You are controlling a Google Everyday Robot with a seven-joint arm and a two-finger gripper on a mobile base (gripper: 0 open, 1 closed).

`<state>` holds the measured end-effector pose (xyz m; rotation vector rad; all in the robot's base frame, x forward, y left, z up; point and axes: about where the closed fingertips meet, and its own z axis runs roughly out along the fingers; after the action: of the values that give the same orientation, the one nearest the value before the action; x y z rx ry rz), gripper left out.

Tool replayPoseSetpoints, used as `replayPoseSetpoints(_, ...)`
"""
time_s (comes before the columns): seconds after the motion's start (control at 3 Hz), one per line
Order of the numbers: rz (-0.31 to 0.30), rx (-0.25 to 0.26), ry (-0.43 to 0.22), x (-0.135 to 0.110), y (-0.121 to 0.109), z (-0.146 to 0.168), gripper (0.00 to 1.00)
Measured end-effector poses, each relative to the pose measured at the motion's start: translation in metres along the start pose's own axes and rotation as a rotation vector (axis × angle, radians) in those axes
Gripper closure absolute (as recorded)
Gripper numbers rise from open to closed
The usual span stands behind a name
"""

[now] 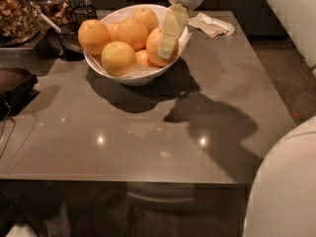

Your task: Pick orange from white bowl

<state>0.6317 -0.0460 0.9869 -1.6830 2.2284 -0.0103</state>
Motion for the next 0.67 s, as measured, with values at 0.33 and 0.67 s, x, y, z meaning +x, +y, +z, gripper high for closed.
replayPoseSetpoints(0.33, -0.006, -0.008, 0.01, -0.0048, -0.0006, 0.0061, 0.09)
replayPoseSetpoints(0.67, -0.005, -0.02, 0.02, -0.0068, -0.0009, 0.0125, 0.15)
